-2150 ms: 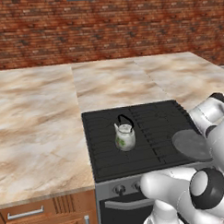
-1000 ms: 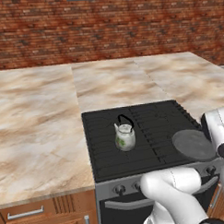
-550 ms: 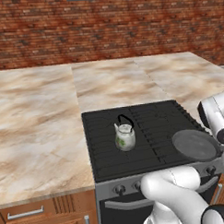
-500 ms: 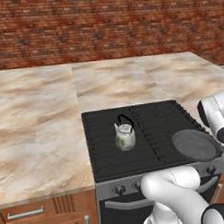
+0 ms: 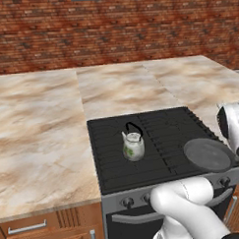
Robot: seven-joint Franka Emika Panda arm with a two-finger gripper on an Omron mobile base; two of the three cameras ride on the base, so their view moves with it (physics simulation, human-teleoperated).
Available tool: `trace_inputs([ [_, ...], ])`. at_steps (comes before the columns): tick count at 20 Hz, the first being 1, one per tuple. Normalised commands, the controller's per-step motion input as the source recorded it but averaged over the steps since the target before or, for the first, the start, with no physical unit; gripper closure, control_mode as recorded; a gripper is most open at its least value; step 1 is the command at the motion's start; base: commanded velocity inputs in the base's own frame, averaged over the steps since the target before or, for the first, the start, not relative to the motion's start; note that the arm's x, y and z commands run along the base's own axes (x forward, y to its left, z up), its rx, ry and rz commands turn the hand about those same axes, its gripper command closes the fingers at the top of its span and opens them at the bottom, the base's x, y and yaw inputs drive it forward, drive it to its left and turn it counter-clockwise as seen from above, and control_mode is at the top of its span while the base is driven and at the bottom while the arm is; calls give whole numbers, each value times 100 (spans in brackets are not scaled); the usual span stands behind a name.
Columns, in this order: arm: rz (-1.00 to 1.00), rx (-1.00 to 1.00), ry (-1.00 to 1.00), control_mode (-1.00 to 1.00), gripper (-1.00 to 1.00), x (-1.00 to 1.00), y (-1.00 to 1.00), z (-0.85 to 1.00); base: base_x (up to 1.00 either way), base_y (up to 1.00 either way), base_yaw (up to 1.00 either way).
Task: Pick the pan from the cabinet and place it on the stove. Then turn on the stove burner for the pan.
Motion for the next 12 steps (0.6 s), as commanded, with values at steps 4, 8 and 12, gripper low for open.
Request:
trace_inputs([
  [4,-10,71,-3,-100,-100,-81,-11,64,0,0,0],
  [8,-6,65,0,-100,-100,-81,-18,79,0,0,0],
  [12,-7,64,0,-100,-100,-84,-22,85,0,0,0],
])
